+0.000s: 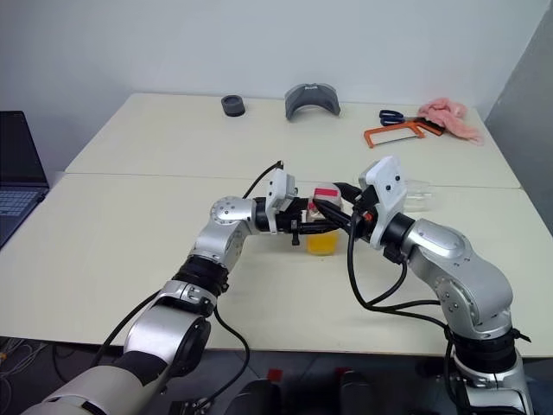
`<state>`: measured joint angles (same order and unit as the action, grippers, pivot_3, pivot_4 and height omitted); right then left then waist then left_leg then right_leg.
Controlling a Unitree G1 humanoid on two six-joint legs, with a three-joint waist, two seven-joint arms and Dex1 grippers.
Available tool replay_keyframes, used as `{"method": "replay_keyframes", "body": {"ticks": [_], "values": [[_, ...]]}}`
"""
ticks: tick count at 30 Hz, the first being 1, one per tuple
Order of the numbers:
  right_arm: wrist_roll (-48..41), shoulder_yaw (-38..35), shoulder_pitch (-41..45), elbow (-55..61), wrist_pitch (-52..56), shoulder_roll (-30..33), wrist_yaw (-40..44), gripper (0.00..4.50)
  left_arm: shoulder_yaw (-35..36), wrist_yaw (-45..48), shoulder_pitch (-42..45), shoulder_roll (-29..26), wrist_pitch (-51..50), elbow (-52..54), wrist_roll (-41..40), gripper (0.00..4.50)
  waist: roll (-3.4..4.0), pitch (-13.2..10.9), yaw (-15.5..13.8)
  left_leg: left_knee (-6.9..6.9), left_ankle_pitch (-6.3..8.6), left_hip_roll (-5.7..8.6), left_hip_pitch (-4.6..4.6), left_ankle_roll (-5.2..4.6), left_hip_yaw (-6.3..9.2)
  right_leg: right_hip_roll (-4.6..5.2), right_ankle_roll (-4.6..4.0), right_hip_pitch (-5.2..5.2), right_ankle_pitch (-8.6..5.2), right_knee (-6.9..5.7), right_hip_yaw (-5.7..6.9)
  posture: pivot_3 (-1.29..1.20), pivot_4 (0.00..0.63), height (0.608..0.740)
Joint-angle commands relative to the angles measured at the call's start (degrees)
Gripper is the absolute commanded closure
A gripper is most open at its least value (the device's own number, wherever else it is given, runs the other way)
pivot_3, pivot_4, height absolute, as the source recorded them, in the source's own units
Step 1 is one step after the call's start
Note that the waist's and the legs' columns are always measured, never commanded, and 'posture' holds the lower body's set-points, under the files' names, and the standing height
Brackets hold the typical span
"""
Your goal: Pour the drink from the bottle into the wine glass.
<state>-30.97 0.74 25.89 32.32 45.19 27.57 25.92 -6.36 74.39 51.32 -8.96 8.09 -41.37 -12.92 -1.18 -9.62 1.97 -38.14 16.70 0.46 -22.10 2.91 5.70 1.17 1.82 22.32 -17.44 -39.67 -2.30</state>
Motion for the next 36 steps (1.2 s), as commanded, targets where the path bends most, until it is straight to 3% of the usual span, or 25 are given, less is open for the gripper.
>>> {"method": "replay_keyframes", "body": {"ticks": [1, 3, 7, 12, 16, 20, 24, 31, 32, 36], "values": [[7.79, 2.84, -0.85, 3.41, -7.97, 3.61, 0.87, 2.67, 0.91, -0.05, -0.03, 0.08, 0.65, 1.63, -1.11, 2.86, 0.00, 0.00, -0.01, 0.00, 0.00, 0.00, 0.00, 0.00, -0.01, 0.00, 0.00, 0.00, 0.00, 0.00, 0.00, 0.00, 0.150, 0.740], [9.60, 3.07, -2.00, 3.43, -11.31, 2.94, 0.11, 2.69, 0.93, -0.12, -0.34, 0.08, 0.54, 1.87, -1.16, 2.87, -0.01, 0.00, 0.01, 0.01, 0.00, 0.02, 0.01, 0.00, -0.02, 0.00, 0.01, 0.00, 0.00, 0.02, -0.01, 0.00, 0.150, 0.740], [2.14, -1.83, -3.89, 3.76, -9.03, -3.36, -2.24, 2.78, 0.89, -0.16, -0.90, 0.09, 0.42, 2.32, -1.19, 2.88, -0.01, 0.00, 0.07, 0.01, 0.00, -0.01, 0.00, 0.01, -0.03, -0.03, 0.00, 0.01, 0.00, 0.00, -0.01, 0.00, 0.150, 0.740], [-4.86, -10.33, -6.44, 6.12, -5.34, -4.58, -5.07, 2.79, 1.31, -1.00, -1.19, -0.07, 0.09, 2.69, -1.30, 2.88, 0.00, 0.00, -0.11, -0.02, 0.00, 0.00, 0.00, 0.01, 0.00, 0.02, 0.00, 0.00, 0.00, -0.03, -0.01, 0.00, 0.150, 0.740], [-1.49, -17.86, -16.46, 5.73, -7.66, -2.60, -7.29, 2.79, 2.81, -3.24, -0.99, -0.88, -0.09, 2.00, -1.64, 2.88, -0.01, 0.00, -0.42, 0.02, 0.00, 0.01, -0.04, 0.00, 0.07, 0.03, 0.00, -0.04, 0.00, 0.07, 0.05, 0.00, 0.150, 0.740], [8.79, -16.21, -27.86, -0.02, -11.67, -1.88, -10.34, 2.79, 4.32, -4.66, -0.57, -1.87, -0.73, 1.55, -2.05, 2.88, 0.00, 0.00, -0.25, 0.07, 0.00, 0.02, -0.01, 0.00, -0.03, 0.02, 0.00, -0.04, 0.00, 0.06, 0.00, 0.00, 0.150, 0.740], [11.06, -13.90, -32.17, -4.63, -12.41, -4.31, -11.11, 2.79, 5.26, -5.31, -0.81, -2.96, -1.65, 2.33, -2.24, 2.88, 0.00, 0.01, 0.31, 0.07, 0.00, 0.03, 0.13, -0.01, -0.21, -0.05, 0.00, -0.03, 0.00, -0.05, -0.15, 0.00, 0.150, 0.740], [12.35, -15.84, -32.02, -7.94, -11.94, -4.25, -11.65, 0.24, 8.97, -13.93, 0.17, -4.75, 0.07, 0.26, -1.37, 2.88, 0.02, 0.01, 0.59, 0.04, -0.02, 0.01, 0.22, -0.02, -0.21, -0.12, 0.01, -0.03, -0.01, -0.22, -0.16, 0.00, 0.150, 0.740], [12.89, -15.91, -32.35, -7.60, -12.24, -2.88, -10.83, 0.02, 10.06, -16.93, 0.76, -5.17, 1.13, -1.05, -0.87, 2.88, 0.02, 0.01, 0.57, 0.04, -0.02, 0.00, 0.22, -0.02, -0.19, -0.12, 0.01, -0.03, -0.01, -0.21, -0.15, 0.00, 0.150, 0.740], [12.78, -15.84, -33.79, -4.86, -12.79, 2.03, -6.26, 0.00, 12.67, -24.91, 2.01, -6.75, 3.27, -4.53, 0.16, 2.88, 0.01, 0.00, 0.37, 0.03, -0.02, 0.02, 0.20, -0.02, -0.18, -0.08, 0.01, -0.04, -0.01, -0.20, -0.14, 0.00, 0.150, 0.740]]}}
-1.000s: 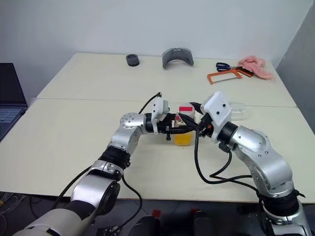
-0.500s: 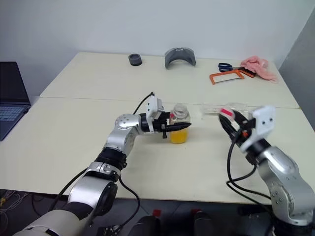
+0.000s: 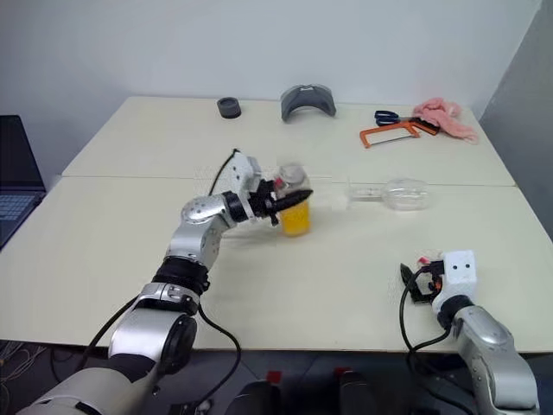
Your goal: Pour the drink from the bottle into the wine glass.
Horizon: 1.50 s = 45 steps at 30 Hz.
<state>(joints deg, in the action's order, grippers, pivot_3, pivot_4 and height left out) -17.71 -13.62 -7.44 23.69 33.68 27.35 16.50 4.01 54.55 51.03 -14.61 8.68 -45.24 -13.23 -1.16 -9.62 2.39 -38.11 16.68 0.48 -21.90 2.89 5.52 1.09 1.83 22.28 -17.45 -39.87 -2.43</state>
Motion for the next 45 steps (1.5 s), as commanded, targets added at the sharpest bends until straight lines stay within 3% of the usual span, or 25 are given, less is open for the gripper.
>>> {"method": "replay_keyframes", "body": {"ticks": [1, 5, 9, 16, 20, 25, 34, 43, 45], "values": [[-1.16, -1.40, -0.63, 4.67, -0.95, 3.46, 4.66, 0.00, 2.74, -7.03, 2.49, -1.63, 3.28, -1.52, 0.92, 2.88, 0.00, 0.00, -0.06, 0.00, 0.00, 0.00, 0.00, 0.00, 0.00, 0.00, 0.00, 0.00, 0.00, 0.00, 0.00, 0.00, 0.150, 0.740], [-0.71, 2.45, -0.03, 8.17, -1.99, 8.36, 10.60, 0.00, 4.26, -14.29, 3.13, -3.60, 5.67, -4.63, 2.61, 2.88, -0.02, -0.01, -0.16, 0.00, 0.00, 0.01, -0.01, 0.00, 0.00, 0.01, 0.01, -0.01, 0.00, 0.02, 0.01, 0.00, 0.150, 0.740], [-5.87, 8.22, 8.08, 12.81, 1.43, 7.17, 13.57, 0.00, 5.71, -19.97, 3.89, -5.44, 6.19, -7.41, 3.07, 2.88, -0.05, -0.03, 0.34, 0.00, 0.00, 0.01, 0.00, 0.00, 0.00, -0.06, 0.01, 0.00, 0.00, 0.02, 0.03, 0.00, 0.150, 0.740], [-1.28, 22.07, 30.04, 3.43, 5.52, -3.70, 8.66, 0.00, 7.59, -26.52, 3.81, -7.85, 6.04, -10.59, 3.38, 2.88, -0.10, -0.05, 0.47, -0.04, -0.02, -0.01, -0.04, 0.03, 0.13, 0.00, 0.00, 0.04, 0.00, -0.01, 0.12, 0.00, 0.150, 0.740], [2.05, 26.03, 37.48, -3.31, 5.19, -8.94, 6.91, 0.00, 8.19, -30.83, 3.79, -8.85, 6.62, -12.46, 4.14, 2.88, -0.10, -0.05, 0.49, -0.03, -0.13, -0.02, -0.08, 0.24, 0.17, 0.14, -0.01, 0.09, 0.01, -0.02, 0.13, 0.00, 0.150, 0.740], [4.85, 28.49, 42.36, -8.08, 4.34, -12.47, 6.63, 0.00, 9.33, -34.64, 3.39, -9.21, 8.06, -14.54, 4.34, 2.88, -0.13, -0.03, 0.22, -0.02, -0.14, 0.05, -0.35, 0.26, 0.18, 0.24, -0.01, 0.35, 0.01, -0.01, 0.17, 0.00, 0.150, 0.740], [6.13, 30.72, 42.92, -8.20, 4.50, -13.55, 9.37, 0.00, 10.23, -36.95, 0.84, -8.04, 11.13, -15.93, 4.24, 2.88, -0.13, 0.00, 0.86, -0.07, -0.21, 0.03, -0.75, 0.37, 0.14, 0.23, -0.04, 0.92, 0.03, -0.25, 0.15, 0.00, 0.150, 0.740], [5.94, 30.45, 41.89, -6.70, 5.46, -13.15, 10.88, 0.00, 10.07, -37.14, -2.32, -6.75, 11.08, -13.63, 4.07, 0.15, -0.14, 0.02, 0.89, -0.08, -0.21, 0.03, -0.79, 0.37, 0.16, 0.22, -0.04, 0.95, 0.03, -0.27, 0.17, 0.00, 0.150, 0.740], [5.75, 30.36, 41.48, -6.10, 5.88, -12.97, 11.23, 0.00, 9.99, -36.99, -3.29, -6.59, 10.84, -12.72, 4.07, 0.03, -0.14, 0.02, 0.89, -0.09, -0.21, 0.03, -0.81, 0.37, 0.15, 0.22, -0.04, 0.95, 0.03, -0.27, 0.16, 0.00, 0.150, 0.740]]}}
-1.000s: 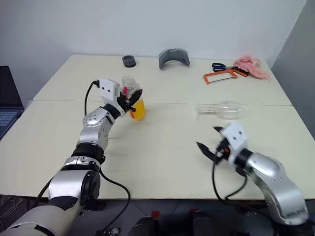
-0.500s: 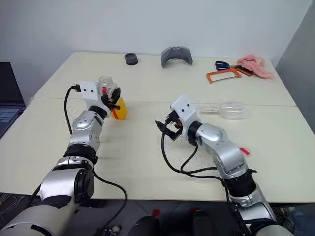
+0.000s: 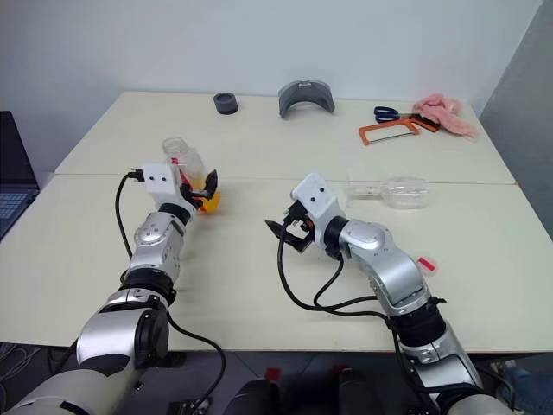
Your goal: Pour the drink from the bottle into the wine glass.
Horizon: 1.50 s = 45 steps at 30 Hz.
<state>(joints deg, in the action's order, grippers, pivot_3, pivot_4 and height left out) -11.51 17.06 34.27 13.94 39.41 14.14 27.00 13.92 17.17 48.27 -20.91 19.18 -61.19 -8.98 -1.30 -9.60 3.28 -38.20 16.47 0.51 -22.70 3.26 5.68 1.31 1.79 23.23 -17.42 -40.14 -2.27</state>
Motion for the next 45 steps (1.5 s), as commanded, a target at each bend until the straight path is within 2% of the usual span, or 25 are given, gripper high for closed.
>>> {"method": "replay_keyframes", "body": {"ticks": [1, 17, 25, 30, 35, 39, 45], "values": [[-0.52, -0.37, -0.48, 3.99, 0.32, 0.37, 0.94, 0.00, -0.08, 0.31, -1.06, -0.32, 0.19, 3.66, 0.01, 0.03, 0.00, 0.00, -0.01, 0.00, 0.00, 0.00, 0.00, 0.00, 0.00, 0.00, 0.00, 0.00, 0.00, 0.00, -0.01, 0.00, 0.150, 0.740], [-2.90, -3.82, -13.23, 13.43, 6.04, 4.78, 0.65, 0.00, -1.73, 0.69, -13.14, -0.48, -7.71, 17.17, 1.04, 0.03, -0.02, 0.03, -0.08, -0.01, 0.00, -0.03, 0.02, -0.01, -0.01, 0.00, 0.00, 0.00, 0.00, -0.07, -0.02, 0.00, 0.150, 0.740], [-7.78, -10.90, -22.41, 20.41, 11.75, 1.86, -4.24, 0.00, -4.29, 5.64, -30.42, 0.45, -18.62, 41.43, -1.69, 0.03, 0.03, 0.11, -0.05, 0.02, 0.02, -0.11, 0.06, -0.03, -0.02, 0.08, 0.00, -0.02, 0.00, -0.09, -0.11, 0.00, 0.150, 0.740], [-7.99, -16.06, -24.67, 20.66, 11.08, -3.00, -10.39, 0.00, -6.99, 12.13, -35.25, -0.34, -22.40, 50.82, -4.25, 0.03, 0.05, 0.14, -0.32, 0.02, 0.09, -0.09, 0.11, -0.17, -0.02, 0.03, 0.00, -0.11, 0.00, -0.10, -0.08, 0.00, 0.150, 0.740], [-9.43, -22.84, -20.85, 14.13, 9.12, -12.30, -18.57, 0.00, -10.62, 20.89, -32.13, -1.87, -23.52, 52.89, -5.98, 0.03, 0.05, 0.14, -0.42, 0.03, 0.04, -0.08, 0.16, -0.16, -0.06, -0.07, 0.00, -0.12, 0.00, -0.18, -0.08, 0.00, 0.150, 0.740], [-14.92, -33.02, -14.09, 6.38, 8.31, -19.58, -24.99, 0.00, -12.39, 28.00, -25.76, -3.24, -26.12, 51.21, -8.01, 0.03, 0.05, 0.14, -0.37, 0.02, -0.01, -0.10, 0.21, -0.16, -0.08, -0.11, 0.00, -0.10, 0.00, -0.32, -0.09, 0.00, 0.150, 0.740], [-24.14, -45.33, -2.43, -6.50, 4.10, -23.69, -32.03, 0.00, -17.69, 42.74, -16.55, -6.79, -25.69, 47.42, -7.53, 0.03, 0.08, 0.13, 0.05, 0.07, -0.04, -0.06, 0.31, -0.16, -0.21, -0.11, 0.00, -0.07, 0.00, -0.48, -0.17, 0.00, 0.150, 0.740]]}}
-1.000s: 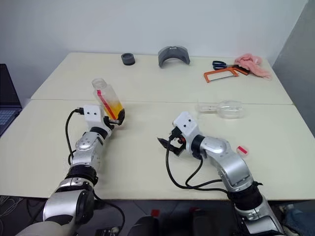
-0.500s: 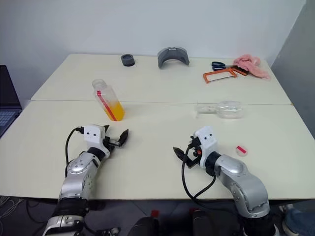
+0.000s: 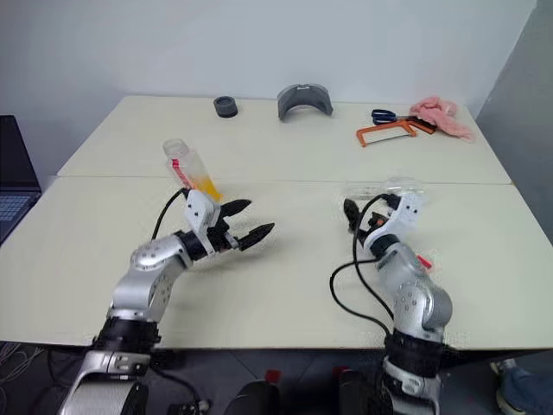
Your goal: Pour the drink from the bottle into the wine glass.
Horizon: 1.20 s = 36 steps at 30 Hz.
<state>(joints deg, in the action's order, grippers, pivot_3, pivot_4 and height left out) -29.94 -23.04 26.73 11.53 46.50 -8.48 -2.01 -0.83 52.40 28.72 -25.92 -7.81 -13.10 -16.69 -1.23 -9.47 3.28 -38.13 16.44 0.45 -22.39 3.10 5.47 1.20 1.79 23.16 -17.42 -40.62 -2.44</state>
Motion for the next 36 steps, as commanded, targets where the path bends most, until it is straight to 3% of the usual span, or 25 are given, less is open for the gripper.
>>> {"method": "replay_keyframes", "body": {"ticks": [1, 6, 15, 33, 36], "values": [[-7.35, -6.81, 6.94, -6.47, -4.11, -1.12, -3.82, 0.00, -3.89, 9.80, 4.27, -2.21, 1.11, -0.88, 0.01, 0.03, 0.04, -0.02, 0.07, 0.01, 0.00, 0.01, 0.00, 0.00, -0.03, 0.00, 0.00, 0.01, 0.00, -0.02, -0.01, 0.00, 0.150, 0.740], [-12.47, -10.50, 12.06, -15.42, -7.66, -0.10, -6.36, 0.00, -7.08, 16.68, 6.92, -3.72, 4.15, -2.39, 1.58, 0.03, 0.07, -0.04, 0.49, 0.07, -0.01, -0.02, 0.03, -0.01, -0.08, 0.00, -0.04, 0.04, -0.02, -0.06, -0.04, 0.00, 0.150, 0.740], [-16.43, -11.01, 17.11, -27.07, -12.07, 0.49, -7.95, 0.00, -5.91, 18.10, 7.97, -3.82, 6.17, -6.86, 1.87, 0.03, 0.11, -0.06, 1.61, 0.07, -0.02, -0.04, 0.04, -0.05, -0.05, -0.01, -0.09, 0.06, -0.05, -0.18, -0.05, 0.00, 0.150, 0.740], [-16.11, -16.23, 30.31, -62.63, -36.25, 9.04, 1.24, 0.00, -4.49, 18.66, 7.37, -4.06, 12.51, -14.04, 3.15, 0.03, 0.17, -0.10, 1.78, 0.07, -0.04, -0.05, 0.04, -0.07, -0.07, 0.02, -0.09, 0.06, -0.05, -0.18, -0.06, 0.00, 0.150, 0.740], [-17.19, -16.75, 30.63, -64.14, -34.96, 8.58, 1.99, 0.57, -4.43, 18.64, 7.42, -4.12, 12.22, -13.82, 3.04, 0.00, 0.17, -0.10, 1.78, 0.06, -0.04, -0.04, 0.03, -0.07, -0.07, 0.02, -0.09, 0.05, -0.05, -0.19, -0.07, 0.00, 0.150, 0.740]]}}
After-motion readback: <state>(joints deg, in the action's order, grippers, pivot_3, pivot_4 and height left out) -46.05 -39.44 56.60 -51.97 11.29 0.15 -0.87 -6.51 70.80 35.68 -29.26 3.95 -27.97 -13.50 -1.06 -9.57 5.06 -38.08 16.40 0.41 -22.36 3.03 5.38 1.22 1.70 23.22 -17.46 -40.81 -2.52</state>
